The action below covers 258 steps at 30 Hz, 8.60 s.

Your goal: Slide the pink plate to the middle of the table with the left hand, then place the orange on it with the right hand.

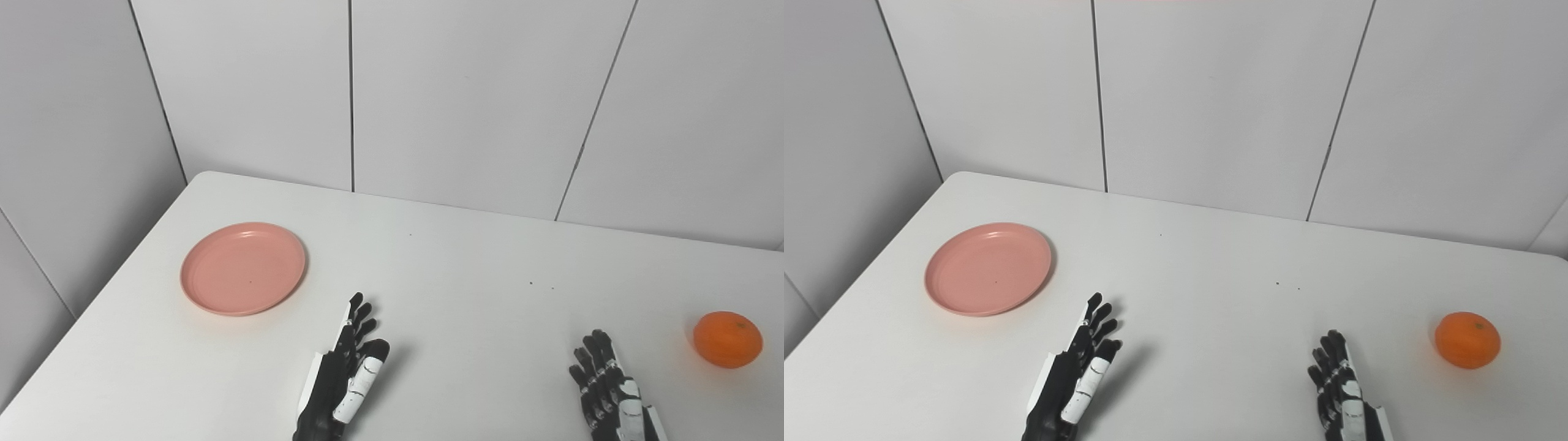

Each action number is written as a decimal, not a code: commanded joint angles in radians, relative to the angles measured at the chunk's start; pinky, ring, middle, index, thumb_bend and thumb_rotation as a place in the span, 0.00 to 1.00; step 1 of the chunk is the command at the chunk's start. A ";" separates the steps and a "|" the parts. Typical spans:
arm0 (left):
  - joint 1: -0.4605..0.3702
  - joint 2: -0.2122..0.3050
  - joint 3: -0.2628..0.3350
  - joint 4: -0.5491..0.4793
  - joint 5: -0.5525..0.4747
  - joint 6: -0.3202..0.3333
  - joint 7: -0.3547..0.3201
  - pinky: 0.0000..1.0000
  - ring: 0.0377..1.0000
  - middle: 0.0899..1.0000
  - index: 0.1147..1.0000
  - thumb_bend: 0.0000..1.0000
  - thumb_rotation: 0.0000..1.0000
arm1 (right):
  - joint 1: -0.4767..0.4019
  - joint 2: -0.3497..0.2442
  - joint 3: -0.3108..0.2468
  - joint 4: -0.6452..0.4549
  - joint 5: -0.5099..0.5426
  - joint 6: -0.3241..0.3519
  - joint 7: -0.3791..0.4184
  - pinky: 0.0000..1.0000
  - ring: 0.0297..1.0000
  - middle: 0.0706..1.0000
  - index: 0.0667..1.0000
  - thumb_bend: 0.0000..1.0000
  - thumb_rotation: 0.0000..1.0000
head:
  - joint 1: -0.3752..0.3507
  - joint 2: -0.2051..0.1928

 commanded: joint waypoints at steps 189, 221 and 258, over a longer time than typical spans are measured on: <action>-0.624 0.433 0.394 0.754 -0.587 -0.020 -0.404 0.72 0.84 0.86 0.90 1.00 0.84 | 0.050 -0.020 -0.033 0.048 -0.027 -0.019 0.022 1.00 0.95 0.93 0.92 0.76 1.00 | 0.010 0.099; -0.603 0.349 0.320 0.689 -0.522 0.038 -0.314 0.77 0.87 0.90 0.92 1.00 0.87 | 0.046 0.012 -0.007 0.017 -0.066 -0.001 -0.008 0.99 0.93 0.91 0.90 0.81 0.96 | -0.074 0.161; -0.549 0.222 0.283 0.515 -0.489 0.135 -0.207 0.80 0.87 0.89 0.93 1.00 0.87 | 0.023 0.082 0.075 -0.048 -0.177 0.078 -0.094 0.99 0.90 0.88 0.88 0.87 0.96 | -0.283 0.275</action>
